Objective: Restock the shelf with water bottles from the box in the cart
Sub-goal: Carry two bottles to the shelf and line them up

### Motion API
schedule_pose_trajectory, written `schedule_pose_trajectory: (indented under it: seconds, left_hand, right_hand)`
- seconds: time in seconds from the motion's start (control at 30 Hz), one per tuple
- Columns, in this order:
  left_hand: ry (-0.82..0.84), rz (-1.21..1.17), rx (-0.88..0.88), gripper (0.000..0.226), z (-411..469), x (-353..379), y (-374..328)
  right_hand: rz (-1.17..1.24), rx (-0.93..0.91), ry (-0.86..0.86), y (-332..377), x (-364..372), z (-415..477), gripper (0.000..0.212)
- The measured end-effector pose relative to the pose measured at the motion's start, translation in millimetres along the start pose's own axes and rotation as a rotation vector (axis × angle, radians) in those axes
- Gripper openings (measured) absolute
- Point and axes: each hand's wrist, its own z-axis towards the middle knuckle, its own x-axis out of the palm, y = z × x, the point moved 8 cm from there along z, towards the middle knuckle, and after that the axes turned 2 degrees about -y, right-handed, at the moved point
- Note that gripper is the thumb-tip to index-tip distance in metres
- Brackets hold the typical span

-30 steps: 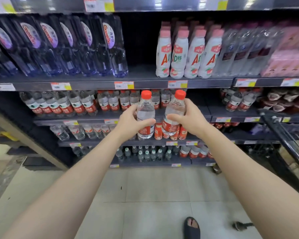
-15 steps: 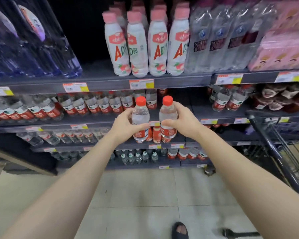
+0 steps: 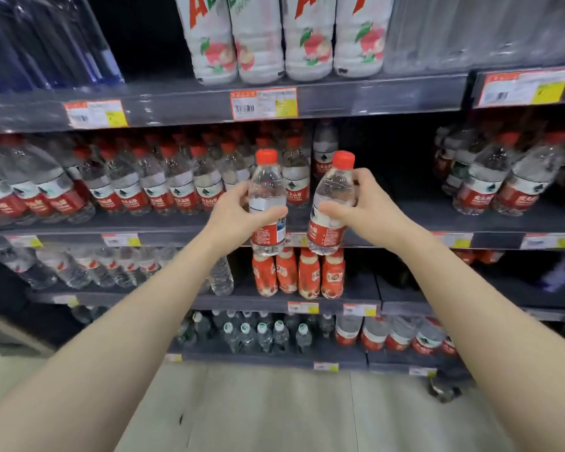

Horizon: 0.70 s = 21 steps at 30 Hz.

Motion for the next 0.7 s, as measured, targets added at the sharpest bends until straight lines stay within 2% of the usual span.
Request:
schedule_pose_trajectory:
  seconds: [0.1,0.2,0.23,0.33,0.4,0.53,0.6,0.7]
  left_hand:
    - [-0.021,0.012,0.062,0.049,3.3,9.4,12.4]
    - [-0.056,0.007,0.08,0.09,7.1,18.3,28.3]
    - [-0.072,-0.004,0.097,0.095,6.3,19.5,31.2]
    - [-0.121,-0.054,0.16,0.09,-2.2,21.6,34.6]
    - [-0.139,-0.095,0.184,0.087,-9.9,24.8,36.1]
    - [-0.13,-0.139,0.203,0.067,-17.6,28.1,30.2]
    - [-0.136,-0.125,0.195,0.065,-15.9,25.8,28.4]
    - [-0.121,-0.103,0.189,0.07,-10.4,23.9,23.3]
  right_hand:
    - [0.069,-0.085,-0.021,-11.7,4.1,8.6,0.051]
    - [0.084,-0.183,-0.03,-15.9,3.2,14.7,0.053]
    - [0.083,-0.208,-0.028,-16.6,2.4,16.4,0.058]
    - [0.106,-0.265,-0.022,-16.4,-2.0,15.9,0.066]
    - [0.11,-0.288,-0.023,-14.3,-4.2,13.9,0.061]
    - [0.075,-0.293,-0.047,-6.3,-8.5,18.7,0.043]
    - [0.046,-0.298,-0.06,-1.1,-8.2,26.3,0.036]
    - [0.009,-0.328,-0.088,3.9,-7.0,43.2,0.038]
